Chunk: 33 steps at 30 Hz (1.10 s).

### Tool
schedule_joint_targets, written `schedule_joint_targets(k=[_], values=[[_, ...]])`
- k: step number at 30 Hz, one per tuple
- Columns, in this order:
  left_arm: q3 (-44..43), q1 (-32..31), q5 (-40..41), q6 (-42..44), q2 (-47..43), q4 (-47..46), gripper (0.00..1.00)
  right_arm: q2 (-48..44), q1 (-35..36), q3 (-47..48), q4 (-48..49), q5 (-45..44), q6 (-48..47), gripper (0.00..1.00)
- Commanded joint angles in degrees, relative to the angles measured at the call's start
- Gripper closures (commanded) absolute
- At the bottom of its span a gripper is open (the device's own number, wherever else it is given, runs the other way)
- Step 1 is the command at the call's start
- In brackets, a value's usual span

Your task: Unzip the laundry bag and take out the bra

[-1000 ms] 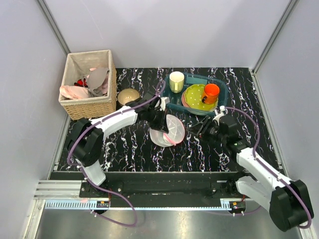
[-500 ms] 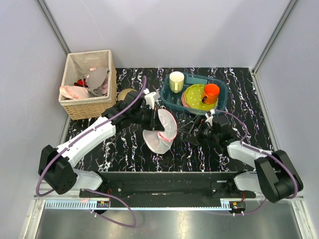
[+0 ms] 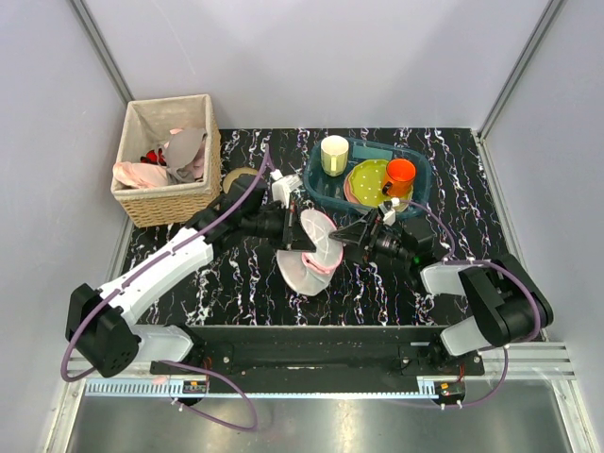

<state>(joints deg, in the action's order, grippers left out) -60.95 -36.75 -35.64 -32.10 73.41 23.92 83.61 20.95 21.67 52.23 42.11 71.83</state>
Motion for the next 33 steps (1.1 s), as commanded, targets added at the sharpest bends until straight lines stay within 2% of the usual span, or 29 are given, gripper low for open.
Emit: schedule_joint_targets(k=[1,4,5,7,8,10,13,14,15,16,17,18,19,20,24,28,31,32,33], values=[[0.4,0.2,-3.7,-1.7,-2.0,-6.0,1.0,2.1,0.2,-1.4,13.9,2.6,4.9,0.03],[2.0,0.1,-4.4,-2.8,-1.5,-8.4,1.0,2.0,0.1,-2.5,18.2,2.9,6.6,0.2],[2.4,0.2,-4.4,-2.8,-1.3,-8.7,1.0,1.7,0.1,-2.6,18.5,2.8,7.1,0.37],[3.1,0.2,-4.1,-2.6,-0.7,-8.7,1.0,0.2,0.2,-3.2,17.2,2.4,6.7,0.61],[3.3,0.2,-3.7,-2.4,-0.4,-8.2,1.0,-1.7,0.2,-3.4,16.0,1.3,6.2,0.85],[3.0,0.5,-1.5,-1.3,-0.1,-7.1,1.0,-4.1,0.2,-4.3,10.3,0.1,3.9,1.0],[1.7,0.7,2.8,0.3,1.3,-4.4,0.98,-11.2,0.2,-5.5,-2.5,-4.0,-0.2,1.0],[1.1,0.9,5.3,0.3,3.0,-3.9,0.92,-15.6,0.2,-5.3,-6.5,-7.1,-1.2,1.0],[-0.4,1.0,6.4,0.1,4.1,-3.3,0.84,-18.1,0.4,-4.7,-15.7,-9.0,-2.1,1.0],[-1.5,1.0,7.3,-0.4,5.1,-2.0,0.55,-20.6,0.5,-4.1,-20.6,-11.0,-4.2,1.0],[-2.3,1.0,8.2,-1.0,6.4,-1.5,0.39,-25.0,0.6,-3.4,-25.5,-15.3,-4.9,1.0],[-3.0,0.9,8.4,-2.7,7.9,-0.8,0.27,-26.8,0.5,-2.4,-32.6,-17.3,-5.2,1.0],[-3.5,0.9,8.4,-3.8,8.0,-0.7,0.13,-28.5,0.6,-2.0,-35.2,-19.1,-5.3,1.0],[-3.1,0.8,9.3,-5.2,7.6,-0.7,0.09,-30.9,0.7,-1.7,-37.8,-22.0,-5.0,1.0],[3.3,-0.3,16.2,-13.6,-0.9,-2.8,0.05,-32.8,0.9,-1.2,-44.0,-25.6,-3.2,1.0],[13.6,-3.4,22.6,-26.9,-13.9,-8.3,0.07,-30.4,1.3,-2.6,-44.1,-27.9,-0.2,1.0],[20.9,-5.6,25.9,-33.5,-18.4,-12.8,0.07,-29.0,1.7,-2.9,-44.2,-29.8,0.8,1.0],[22.3,-6.0,26.8,-35.1,-20.2,-14.0,0.01,-29.2,1.8,-2.9,-44.6,-30.9,1.2,1.0],[25.8,-6.2,26.9,-36.3,-21.0,-16.1,0.01,-29.2,1.8,-3.3,-44.9,-31.5,1.6,1.0]])
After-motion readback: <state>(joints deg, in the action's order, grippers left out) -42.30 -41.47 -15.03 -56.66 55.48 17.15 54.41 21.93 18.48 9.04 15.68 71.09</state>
